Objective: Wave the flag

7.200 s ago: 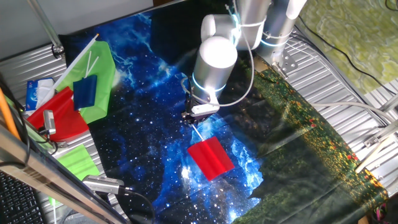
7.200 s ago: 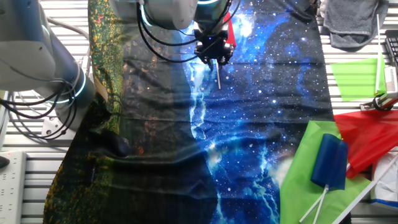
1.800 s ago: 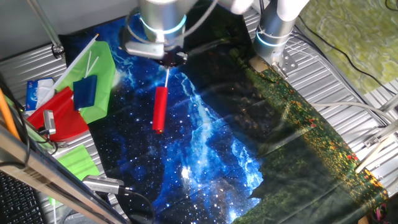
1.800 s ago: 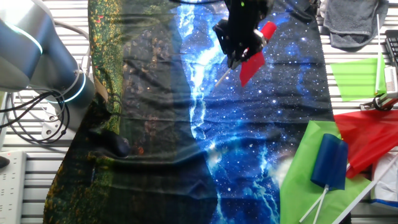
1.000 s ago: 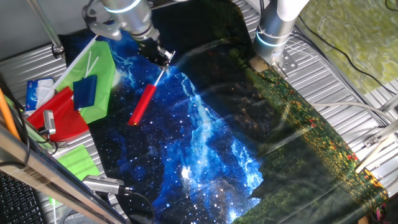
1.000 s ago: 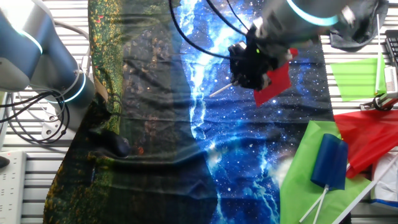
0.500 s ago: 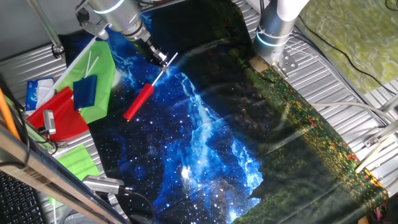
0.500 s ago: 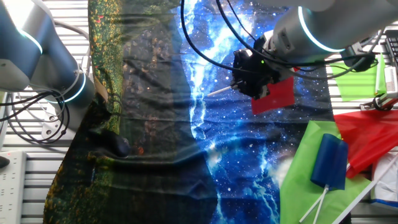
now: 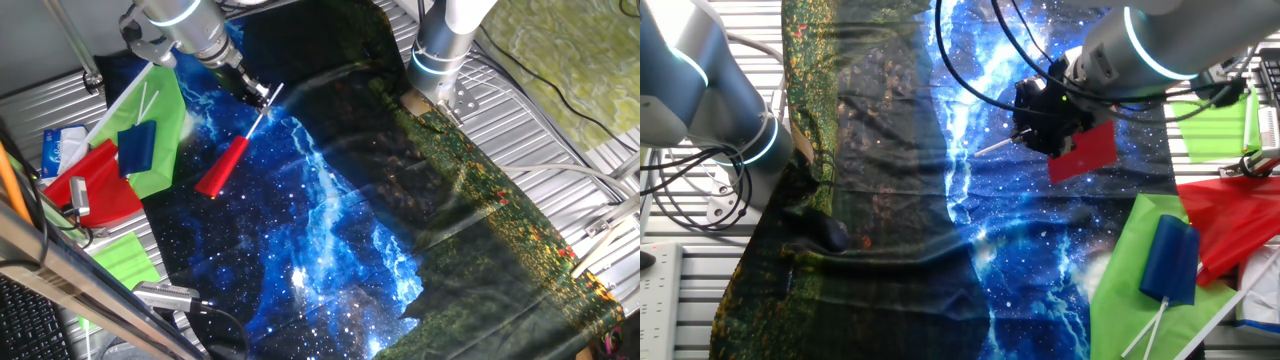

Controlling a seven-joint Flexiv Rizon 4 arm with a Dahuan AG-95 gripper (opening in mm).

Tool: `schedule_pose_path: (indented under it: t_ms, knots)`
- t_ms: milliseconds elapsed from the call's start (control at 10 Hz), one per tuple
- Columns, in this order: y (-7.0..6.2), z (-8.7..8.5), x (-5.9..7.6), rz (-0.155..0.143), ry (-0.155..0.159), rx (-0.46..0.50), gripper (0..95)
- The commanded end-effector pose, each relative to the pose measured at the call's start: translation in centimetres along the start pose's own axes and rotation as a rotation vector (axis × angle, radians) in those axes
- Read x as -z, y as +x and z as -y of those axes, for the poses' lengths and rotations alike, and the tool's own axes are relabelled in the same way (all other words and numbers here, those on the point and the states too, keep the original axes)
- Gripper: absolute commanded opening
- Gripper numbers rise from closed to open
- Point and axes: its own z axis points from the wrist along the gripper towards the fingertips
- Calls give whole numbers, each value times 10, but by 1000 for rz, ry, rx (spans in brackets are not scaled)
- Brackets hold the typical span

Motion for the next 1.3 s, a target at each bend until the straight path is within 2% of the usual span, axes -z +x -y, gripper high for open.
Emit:
schedule_pose_path:
  t_ms: [100,300,500,700,800,1100,1300]
  knots:
    - [1,0,-1,-2,25,-26,0]
    - [1,0,-1,-7,27,-49,0]
    - [1,0,-1,3,14,-58,0]
    - [1,0,-1,-2,25,-87,0]
    - [1,0,-1,5,27,-114,0]
    - [1,0,-1,19,41,-116,0]
    - [1,0,-1,53,77,-135,0]
